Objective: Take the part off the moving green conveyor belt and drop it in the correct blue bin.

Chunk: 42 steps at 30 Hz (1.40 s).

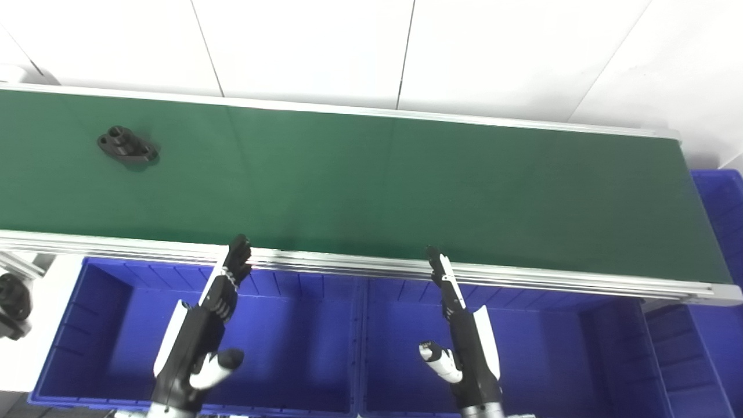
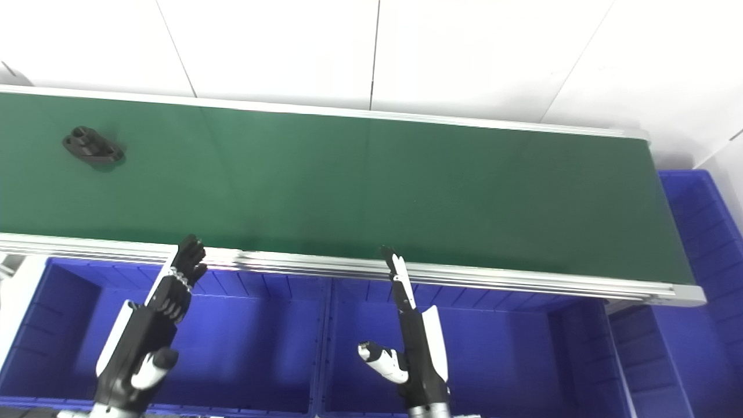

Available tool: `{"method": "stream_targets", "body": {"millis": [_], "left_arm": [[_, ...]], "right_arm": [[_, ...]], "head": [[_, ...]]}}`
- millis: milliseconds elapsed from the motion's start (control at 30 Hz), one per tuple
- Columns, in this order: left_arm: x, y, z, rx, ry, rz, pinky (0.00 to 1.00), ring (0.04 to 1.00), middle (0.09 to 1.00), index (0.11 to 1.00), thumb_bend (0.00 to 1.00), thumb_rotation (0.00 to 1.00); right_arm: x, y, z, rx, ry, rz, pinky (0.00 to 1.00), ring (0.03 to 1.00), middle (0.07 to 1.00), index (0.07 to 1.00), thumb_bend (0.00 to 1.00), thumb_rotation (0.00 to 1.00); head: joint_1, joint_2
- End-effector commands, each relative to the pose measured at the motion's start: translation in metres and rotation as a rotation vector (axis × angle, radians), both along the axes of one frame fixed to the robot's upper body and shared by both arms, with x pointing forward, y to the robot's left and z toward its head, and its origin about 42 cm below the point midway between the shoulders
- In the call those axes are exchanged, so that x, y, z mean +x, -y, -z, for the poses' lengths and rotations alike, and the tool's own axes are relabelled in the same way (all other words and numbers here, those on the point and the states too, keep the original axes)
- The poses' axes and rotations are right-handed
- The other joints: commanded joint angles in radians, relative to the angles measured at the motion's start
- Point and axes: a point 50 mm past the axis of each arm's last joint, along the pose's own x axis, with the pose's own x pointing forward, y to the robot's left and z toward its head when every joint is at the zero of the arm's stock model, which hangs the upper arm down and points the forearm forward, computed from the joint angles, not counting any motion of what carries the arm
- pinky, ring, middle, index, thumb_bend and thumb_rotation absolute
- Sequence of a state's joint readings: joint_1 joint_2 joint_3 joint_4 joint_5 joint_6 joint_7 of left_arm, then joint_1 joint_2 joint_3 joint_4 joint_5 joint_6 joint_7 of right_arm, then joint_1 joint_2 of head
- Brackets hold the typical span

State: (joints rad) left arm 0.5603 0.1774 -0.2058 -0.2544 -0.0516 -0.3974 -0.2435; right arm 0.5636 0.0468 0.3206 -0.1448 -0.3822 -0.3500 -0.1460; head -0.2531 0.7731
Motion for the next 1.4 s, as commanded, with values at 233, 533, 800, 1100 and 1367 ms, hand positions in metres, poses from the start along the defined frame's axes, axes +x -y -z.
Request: {"method": "stream_targets", "body": {"millis": [233,533,800,1100,1367], "left_arm": [[-0.006,0.005,-0.001,0.009,-0.11,-0.012,0.99,1.0,1.0,1.0,0.81,0.85],[0.001,0.01,0.003,0.079,-0.072,-0.066,1.0,1.0,1.0,1.0,0.71,0.81],[0.004,0.009,0.005,0.028,-0.061,-0.143,0.99,1.0,1.0,1.0,0.82,0.86],[0.0,0.012,0.006,0.016,-0.036,-0.144,0.98,1.0,1.0,1.0,0.83,0.89],[-0.004,0.017,0.018,0.023,-0.025,-0.105,0.94,1.0,1.0,1.0,0.84,0.92]], "right_arm": [[-0.003,0.001,-0.004,0.003,0.008,-0.006,1.0,0.996,1.0,0.972,0.82,0.99],[-0.004,-0.002,-0.006,0.045,0.049,-0.016,0.97,0.974,0.997,0.974,0.89,1.0],[-0.008,-0.002,-0.007,0.063,0.055,-0.017,0.97,0.96,0.992,0.977,0.85,1.0],[-0.016,0.003,-0.004,0.092,0.045,-0.005,0.98,0.957,0.993,0.994,0.86,1.0],[-0.023,0.009,0.005,0.109,0.012,0.013,0.99,0.953,0.98,0.996,0.88,1.0]], "head": [[0.004,-0.001],[0.006,0.005],[0.004,0.007],[0.055,-0.022],[0.11,-0.089]]}}
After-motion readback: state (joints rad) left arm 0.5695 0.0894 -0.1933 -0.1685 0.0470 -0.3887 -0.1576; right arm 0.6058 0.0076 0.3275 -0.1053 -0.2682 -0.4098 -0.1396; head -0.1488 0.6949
